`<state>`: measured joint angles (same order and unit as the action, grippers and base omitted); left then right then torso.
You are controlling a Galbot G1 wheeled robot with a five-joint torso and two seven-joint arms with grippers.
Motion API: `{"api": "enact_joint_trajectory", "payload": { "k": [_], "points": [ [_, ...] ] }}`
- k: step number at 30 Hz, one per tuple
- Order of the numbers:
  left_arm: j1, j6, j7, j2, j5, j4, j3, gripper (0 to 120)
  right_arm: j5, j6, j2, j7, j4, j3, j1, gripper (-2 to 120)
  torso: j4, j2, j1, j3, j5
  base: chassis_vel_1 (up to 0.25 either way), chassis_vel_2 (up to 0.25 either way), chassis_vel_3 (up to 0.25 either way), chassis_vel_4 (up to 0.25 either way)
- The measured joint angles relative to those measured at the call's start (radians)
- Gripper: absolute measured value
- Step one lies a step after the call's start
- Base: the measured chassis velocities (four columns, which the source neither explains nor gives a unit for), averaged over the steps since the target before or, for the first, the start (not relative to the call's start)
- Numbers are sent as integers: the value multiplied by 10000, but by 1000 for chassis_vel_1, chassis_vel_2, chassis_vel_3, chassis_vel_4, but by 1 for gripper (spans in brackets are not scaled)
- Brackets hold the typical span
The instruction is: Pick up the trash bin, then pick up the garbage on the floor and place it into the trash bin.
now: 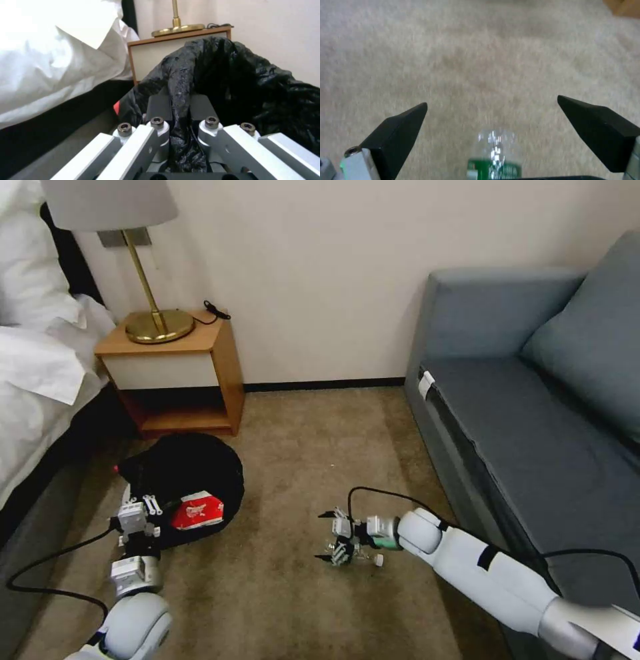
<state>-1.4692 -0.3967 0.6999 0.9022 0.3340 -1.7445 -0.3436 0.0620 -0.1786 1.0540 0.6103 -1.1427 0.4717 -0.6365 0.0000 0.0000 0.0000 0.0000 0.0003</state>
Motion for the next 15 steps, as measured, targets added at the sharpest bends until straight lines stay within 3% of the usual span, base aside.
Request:
{"api": "enact_joint_trajectory", "payload": {
  "k": [15],
  "points": [
    [43,50,-2,35,6,-28,66,7,-891,-392,392,69,1722,-499,-81,100,-1,0,0,0,-2,0,0,0,0]
  ]
}}
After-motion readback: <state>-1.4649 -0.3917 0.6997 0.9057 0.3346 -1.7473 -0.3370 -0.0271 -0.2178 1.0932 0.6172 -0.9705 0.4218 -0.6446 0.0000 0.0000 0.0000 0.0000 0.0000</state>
